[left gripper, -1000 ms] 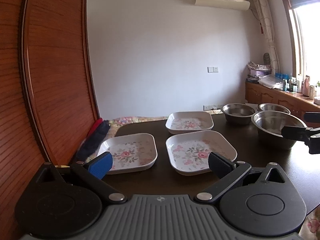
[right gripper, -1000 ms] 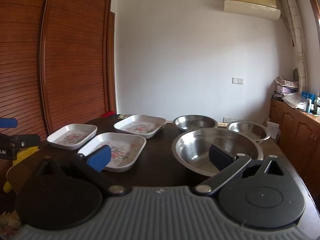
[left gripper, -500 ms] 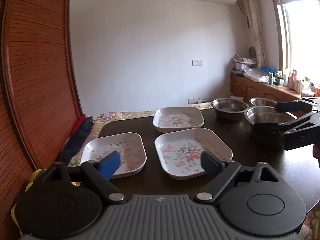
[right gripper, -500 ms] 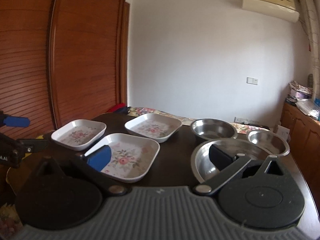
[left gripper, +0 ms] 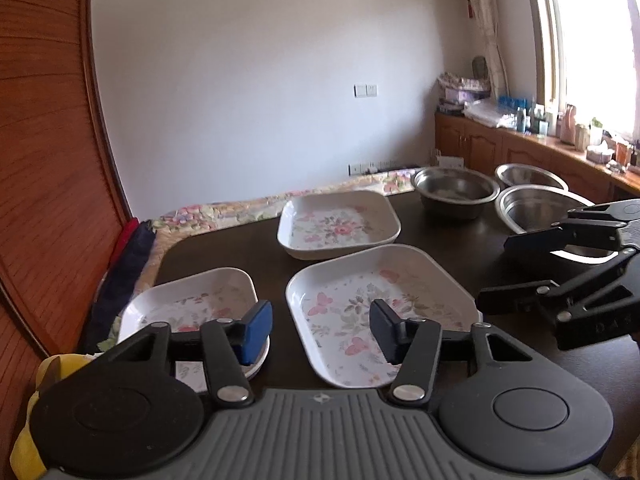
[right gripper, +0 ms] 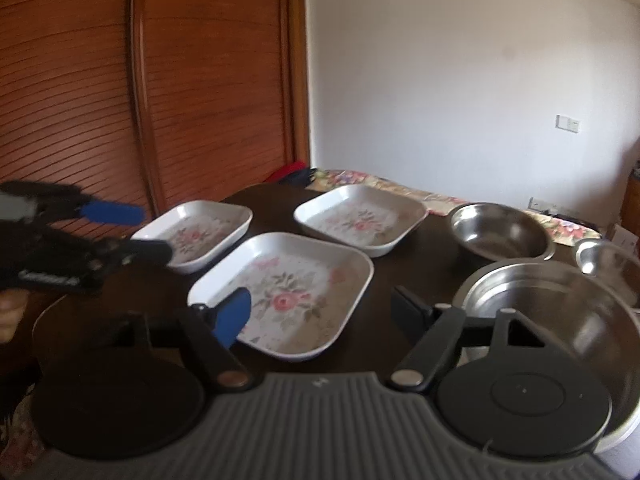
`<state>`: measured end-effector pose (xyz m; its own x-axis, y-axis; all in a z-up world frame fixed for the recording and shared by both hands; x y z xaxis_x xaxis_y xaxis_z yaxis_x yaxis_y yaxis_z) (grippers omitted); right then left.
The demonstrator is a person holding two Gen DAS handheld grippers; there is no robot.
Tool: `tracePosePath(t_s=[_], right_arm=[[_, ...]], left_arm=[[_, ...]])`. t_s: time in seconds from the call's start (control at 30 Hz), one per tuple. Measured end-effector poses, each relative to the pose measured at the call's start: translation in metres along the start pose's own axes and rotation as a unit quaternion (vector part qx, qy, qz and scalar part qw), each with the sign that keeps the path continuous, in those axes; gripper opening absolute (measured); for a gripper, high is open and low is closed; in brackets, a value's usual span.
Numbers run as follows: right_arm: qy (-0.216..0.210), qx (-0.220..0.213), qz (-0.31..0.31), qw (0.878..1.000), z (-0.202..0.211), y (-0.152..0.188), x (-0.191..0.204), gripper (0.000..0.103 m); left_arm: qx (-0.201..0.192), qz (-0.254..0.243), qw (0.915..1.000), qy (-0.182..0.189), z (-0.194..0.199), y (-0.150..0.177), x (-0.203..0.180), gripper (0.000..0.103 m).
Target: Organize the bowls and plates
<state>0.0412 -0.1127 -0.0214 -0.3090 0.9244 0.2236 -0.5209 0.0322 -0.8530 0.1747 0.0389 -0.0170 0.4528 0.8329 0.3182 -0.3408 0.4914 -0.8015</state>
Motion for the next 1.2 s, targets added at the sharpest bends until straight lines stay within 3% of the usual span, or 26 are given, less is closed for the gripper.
tracePosePath(t_s=[0.27,0.6,0.93,1.2], right_arm=[[-0.001,0.033,0.003,0.999,-0.024,0.001,-0.005,0.062],[-0.002,0.050,0.001,0.999,-0.038,0.001,-0.012,0.053],[0.006,0.058,0.022,0.998,-0.046,0.001,-0.003,0.052],[0.016,0.066,0.027,0.997,-0.051,0.006,-0.002,0.052]], left_arm=[[0.030,-0.001,0.9994,0.016,-0.037,-0.001,0.007,0.072],[0.048,-0.009,0.9986,0.020,-0.060,-0.004,0.009,0.069],[0.062,-0.018,0.9975,0.028,-0.070,-0.005,0.008,0.059],[0.072,-0.017,0.9970,0.024,-0.076,-0.004,0.009,0.059]])
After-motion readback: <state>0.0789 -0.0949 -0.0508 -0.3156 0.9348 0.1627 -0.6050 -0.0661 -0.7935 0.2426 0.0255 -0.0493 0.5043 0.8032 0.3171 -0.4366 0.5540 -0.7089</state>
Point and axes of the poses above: each gripper's, at about its wrist camera, not at the fingertips, and z roughly against the way its jaws point, x to its left, y to its underside, the point moved 2 cm from there along -z, roughly the way its jaws point, and after that the axes turned 14 degrees about -z, right-handed, at the moved point
